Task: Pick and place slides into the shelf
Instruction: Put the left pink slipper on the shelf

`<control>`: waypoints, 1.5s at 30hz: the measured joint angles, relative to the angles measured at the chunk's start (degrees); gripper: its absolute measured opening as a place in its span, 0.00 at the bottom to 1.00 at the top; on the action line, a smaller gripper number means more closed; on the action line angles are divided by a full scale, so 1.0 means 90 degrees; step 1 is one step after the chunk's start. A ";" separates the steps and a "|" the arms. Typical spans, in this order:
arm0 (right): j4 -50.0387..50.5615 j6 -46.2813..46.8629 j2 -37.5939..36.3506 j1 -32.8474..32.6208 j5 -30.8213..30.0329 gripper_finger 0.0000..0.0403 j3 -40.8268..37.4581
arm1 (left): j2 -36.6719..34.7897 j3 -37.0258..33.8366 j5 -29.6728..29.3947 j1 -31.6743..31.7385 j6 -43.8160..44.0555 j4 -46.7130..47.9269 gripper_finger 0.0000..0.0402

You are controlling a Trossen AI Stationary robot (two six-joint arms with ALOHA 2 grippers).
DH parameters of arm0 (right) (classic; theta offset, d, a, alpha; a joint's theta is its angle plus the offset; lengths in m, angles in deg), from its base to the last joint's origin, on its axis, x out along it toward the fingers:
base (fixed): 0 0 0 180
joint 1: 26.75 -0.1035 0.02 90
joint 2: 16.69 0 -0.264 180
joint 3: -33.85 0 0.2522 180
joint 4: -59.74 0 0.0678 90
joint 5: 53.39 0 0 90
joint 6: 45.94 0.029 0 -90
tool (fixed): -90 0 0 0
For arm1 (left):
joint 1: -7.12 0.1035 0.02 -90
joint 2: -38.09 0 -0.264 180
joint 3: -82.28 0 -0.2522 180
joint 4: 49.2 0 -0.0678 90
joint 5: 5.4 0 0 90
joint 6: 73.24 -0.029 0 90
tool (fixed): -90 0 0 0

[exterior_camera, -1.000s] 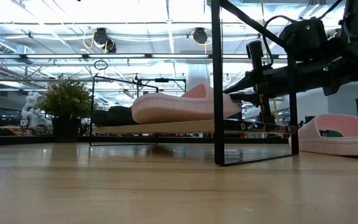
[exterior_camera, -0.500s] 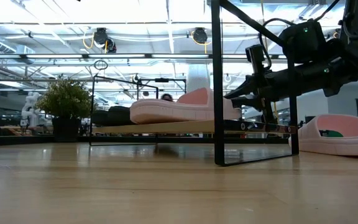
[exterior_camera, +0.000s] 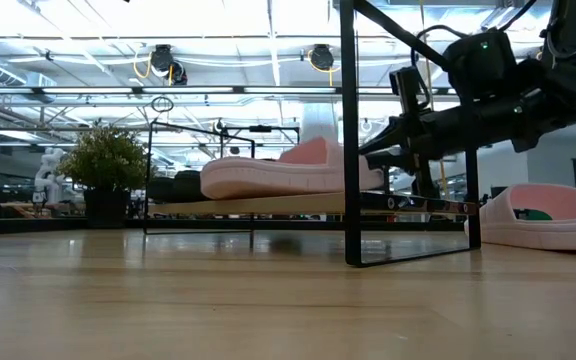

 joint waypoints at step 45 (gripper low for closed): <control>0.0368 0.0290 0.0000 0.0034 0.0097 0.14 0.0000 | 0.0000 0.0000 0.0005 0.0002 0.0036 0.0000 0.44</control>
